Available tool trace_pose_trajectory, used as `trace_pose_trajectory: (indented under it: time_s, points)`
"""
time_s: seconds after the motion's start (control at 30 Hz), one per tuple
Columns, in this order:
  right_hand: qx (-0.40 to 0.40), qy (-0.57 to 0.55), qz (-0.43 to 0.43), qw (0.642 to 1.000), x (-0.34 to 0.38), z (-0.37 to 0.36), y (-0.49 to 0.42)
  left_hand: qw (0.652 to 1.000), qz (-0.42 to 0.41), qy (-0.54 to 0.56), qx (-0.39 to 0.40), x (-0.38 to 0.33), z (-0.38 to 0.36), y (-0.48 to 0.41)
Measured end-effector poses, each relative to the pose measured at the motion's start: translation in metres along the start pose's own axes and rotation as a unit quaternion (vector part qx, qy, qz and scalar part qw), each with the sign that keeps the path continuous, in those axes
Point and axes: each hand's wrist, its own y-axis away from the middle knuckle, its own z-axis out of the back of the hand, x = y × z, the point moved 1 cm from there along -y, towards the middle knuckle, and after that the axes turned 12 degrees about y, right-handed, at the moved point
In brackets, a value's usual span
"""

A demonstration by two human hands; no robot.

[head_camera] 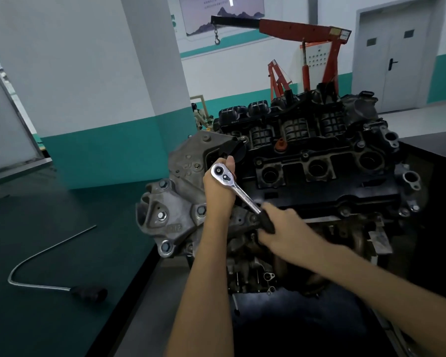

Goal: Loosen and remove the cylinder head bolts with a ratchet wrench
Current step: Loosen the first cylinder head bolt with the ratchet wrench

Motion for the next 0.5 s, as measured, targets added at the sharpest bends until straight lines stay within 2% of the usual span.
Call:
trace_pose_trajectory:
  time_s: [0.1, 0.2, 0.3, 0.37, 0.43, 0.5]
  points:
    - [-0.036, -0.106, -0.040, 0.993, 0.028, -0.044, 0.010, 1.000, 0.004, 0.008, -0.020, -0.001, -0.001, 0.000]
    - [-0.035, -0.129, -0.044, 0.990, 0.032, -0.050, 0.007, 1.000, 0.005, 0.010, -0.023, 0.000, 0.000, 0.002]
    - [0.000, -0.053, 0.003, 0.999, 0.013, -0.023, 0.002, 1.000, 0.007, 0.007, -0.021, 0.003, 0.002, 0.001]
    - [0.031, 0.021, 0.040, 0.998, -0.003, 0.010, -0.007, 1.000, -0.023, -0.004, -0.019, 0.003, 0.004, 0.003]
    - [0.066, 0.108, 0.069, 0.989, -0.016, 0.047, -0.025, 0.998, -0.053, 0.015, -0.015, 0.002, 0.005, 0.006]
    - [0.091, 0.224, 0.084, 0.967, -0.023, 0.076, -0.043, 0.999, -0.045, 0.016, 0.005, 0.003, 0.005, 0.006]
